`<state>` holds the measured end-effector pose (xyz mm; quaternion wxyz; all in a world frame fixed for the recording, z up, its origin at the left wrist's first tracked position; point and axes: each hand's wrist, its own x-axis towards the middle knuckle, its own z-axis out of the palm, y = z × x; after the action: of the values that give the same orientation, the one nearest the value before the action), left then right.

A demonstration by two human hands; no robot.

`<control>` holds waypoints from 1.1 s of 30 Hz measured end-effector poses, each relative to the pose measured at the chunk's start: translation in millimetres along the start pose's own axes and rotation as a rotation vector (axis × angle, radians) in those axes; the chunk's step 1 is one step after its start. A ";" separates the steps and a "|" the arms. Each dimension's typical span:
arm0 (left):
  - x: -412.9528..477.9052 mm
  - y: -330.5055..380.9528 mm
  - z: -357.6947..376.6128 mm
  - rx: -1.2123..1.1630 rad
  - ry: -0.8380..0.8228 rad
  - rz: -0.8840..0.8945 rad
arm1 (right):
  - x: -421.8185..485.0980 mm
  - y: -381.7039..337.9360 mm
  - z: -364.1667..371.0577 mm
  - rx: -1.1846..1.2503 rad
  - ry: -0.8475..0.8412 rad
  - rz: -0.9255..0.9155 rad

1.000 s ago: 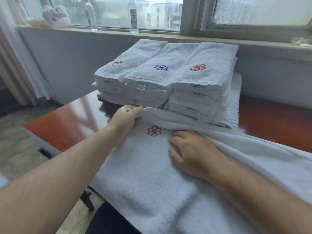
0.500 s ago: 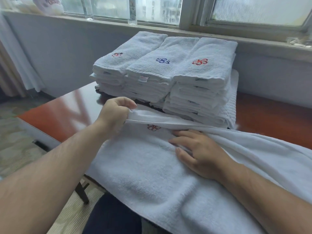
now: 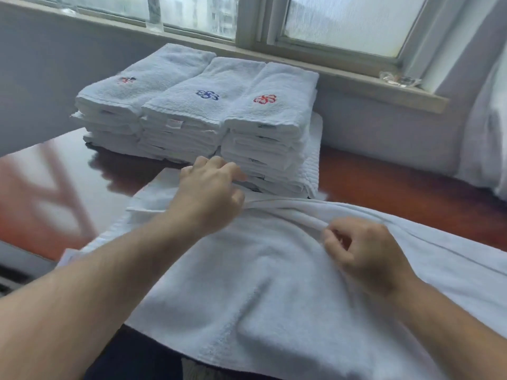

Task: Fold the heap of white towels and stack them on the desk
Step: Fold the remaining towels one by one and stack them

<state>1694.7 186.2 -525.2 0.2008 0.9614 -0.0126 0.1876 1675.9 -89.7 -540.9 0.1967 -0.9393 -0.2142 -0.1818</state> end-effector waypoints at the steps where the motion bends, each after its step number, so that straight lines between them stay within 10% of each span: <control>1: 1.5 22.0 10.6 -0.038 -0.007 0.064 | -11.9 17.8 -15.1 0.017 0.037 0.103; 5: 18.8 112.5 55.7 -0.138 -0.112 0.304 | -57.6 86.5 -70.9 -0.188 0.153 0.570; 9: 40.4 174.8 92.7 0.023 -0.254 0.393 | -89.5 135.9 -84.9 -0.466 -0.251 0.961; 20: 46.9 156.4 132.8 0.110 -0.168 0.385 | -66.7 199.4 -71.4 -0.394 -0.194 0.990; 25: 52.2 154.8 132.9 0.053 -0.128 0.381 | -41.7 204.5 -82.7 -0.506 0.178 1.021; 29: 55.9 156.1 133.1 -0.035 -0.150 0.351 | -7.2 220.9 -93.5 0.019 0.356 1.283; 33: 53.9 158.1 133.5 -0.053 -0.124 0.360 | 7.0 247.7 -108.7 -0.049 0.266 1.443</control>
<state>1776.6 -8.6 -558.5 0.1883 0.9477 -0.2019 0.1603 1771.3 -341.9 -517.1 0.2708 -0.8208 0.4874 -0.1242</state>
